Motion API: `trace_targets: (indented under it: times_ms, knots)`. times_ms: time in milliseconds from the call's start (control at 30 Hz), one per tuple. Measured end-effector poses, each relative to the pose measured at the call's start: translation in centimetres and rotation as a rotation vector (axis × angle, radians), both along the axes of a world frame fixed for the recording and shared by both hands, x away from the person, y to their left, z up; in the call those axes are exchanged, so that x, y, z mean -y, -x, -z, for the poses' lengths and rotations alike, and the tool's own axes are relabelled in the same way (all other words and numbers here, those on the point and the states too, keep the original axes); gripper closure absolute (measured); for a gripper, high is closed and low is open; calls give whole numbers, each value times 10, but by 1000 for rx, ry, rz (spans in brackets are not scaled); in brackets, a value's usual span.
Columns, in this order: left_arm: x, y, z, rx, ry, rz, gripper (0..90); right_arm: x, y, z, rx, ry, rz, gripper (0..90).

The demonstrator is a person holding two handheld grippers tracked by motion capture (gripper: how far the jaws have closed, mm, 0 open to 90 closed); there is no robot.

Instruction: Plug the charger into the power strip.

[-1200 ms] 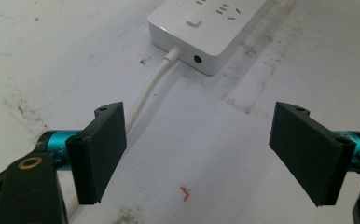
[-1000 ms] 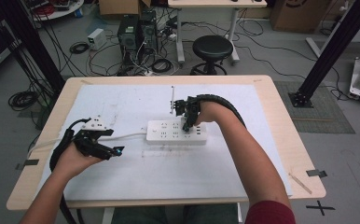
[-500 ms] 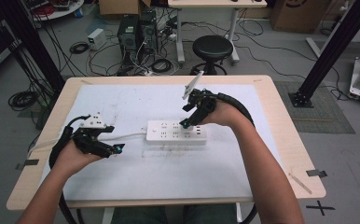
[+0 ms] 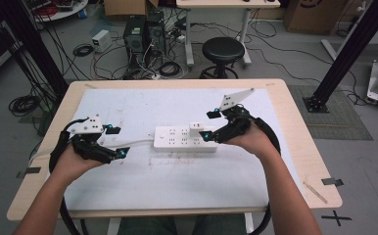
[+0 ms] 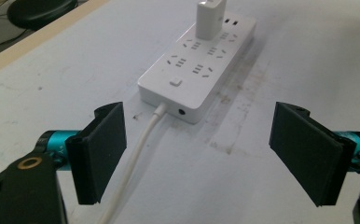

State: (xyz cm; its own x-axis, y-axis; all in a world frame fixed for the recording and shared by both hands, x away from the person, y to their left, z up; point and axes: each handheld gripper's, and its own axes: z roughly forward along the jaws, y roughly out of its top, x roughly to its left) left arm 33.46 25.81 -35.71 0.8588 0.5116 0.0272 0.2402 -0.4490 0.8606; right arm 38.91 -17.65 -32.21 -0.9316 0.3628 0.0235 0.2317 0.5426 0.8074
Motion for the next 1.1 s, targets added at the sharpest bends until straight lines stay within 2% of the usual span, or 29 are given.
trace_targets:
  times_ms: [33, 167, 300, 367, 500, 633, 833, 1100]
  knots:
    - [0, 0, 0, 0, 0, 0, 188, 0, 0, 0, 0, 0, 0, 197]
    - [-2, 3, 3, 17, 37, 14, 188, 17, 12, 9, 6, -61, 32, 197]
    - [-3, 3, 6, 12, 40, 13, 188, 30, 18, 19, 5, -87, 72, 197]
    - [-2, 2, 8, 8, 28, 7, 188, 36, 19, 25, 4, -96, 88, 197]
    - [0, 1, 8, 0, 22, -2, 188, 43, 20, 31, -12, -106, 119, 197]
    - [0, 1, 7, 0, 28, 1, 188, 46, 20, 32, -3, -110, 130, 197]
    - [-1, 1, 6, 2, 27, -17, 188, 46, 16, 30, 3, -102, 121, 197]
    - [1, 1, 3, 6, 15, -12, 188, 47, 15, 29, 0, -103, 127, 197]
